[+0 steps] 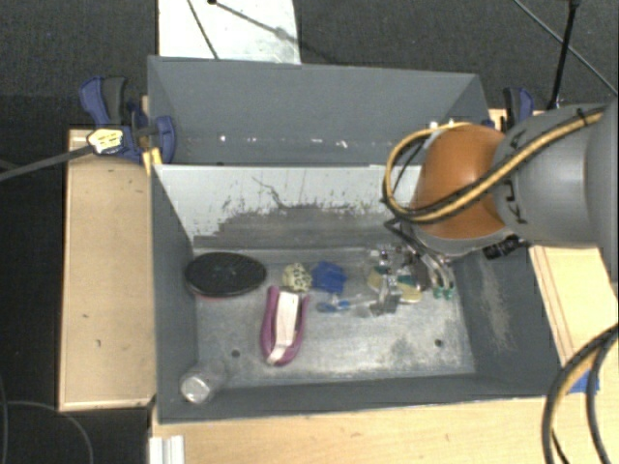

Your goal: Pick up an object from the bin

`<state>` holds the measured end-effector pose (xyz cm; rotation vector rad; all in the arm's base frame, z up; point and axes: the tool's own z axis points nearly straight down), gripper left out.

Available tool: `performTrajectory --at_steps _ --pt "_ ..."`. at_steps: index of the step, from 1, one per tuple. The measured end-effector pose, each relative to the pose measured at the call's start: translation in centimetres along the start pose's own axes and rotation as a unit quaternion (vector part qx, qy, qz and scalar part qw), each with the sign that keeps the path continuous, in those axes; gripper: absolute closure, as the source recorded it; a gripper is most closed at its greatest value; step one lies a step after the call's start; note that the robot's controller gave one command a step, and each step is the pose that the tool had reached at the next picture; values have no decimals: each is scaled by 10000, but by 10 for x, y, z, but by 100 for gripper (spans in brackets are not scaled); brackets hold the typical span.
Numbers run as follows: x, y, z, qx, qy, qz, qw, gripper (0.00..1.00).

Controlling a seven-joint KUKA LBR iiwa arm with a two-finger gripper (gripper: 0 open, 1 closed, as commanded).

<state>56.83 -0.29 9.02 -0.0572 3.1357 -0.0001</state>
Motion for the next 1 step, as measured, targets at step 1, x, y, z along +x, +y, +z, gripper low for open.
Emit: performTrajectory --at_steps 1 --pt "35 20 -148 -2 -22 -75 10000 100"
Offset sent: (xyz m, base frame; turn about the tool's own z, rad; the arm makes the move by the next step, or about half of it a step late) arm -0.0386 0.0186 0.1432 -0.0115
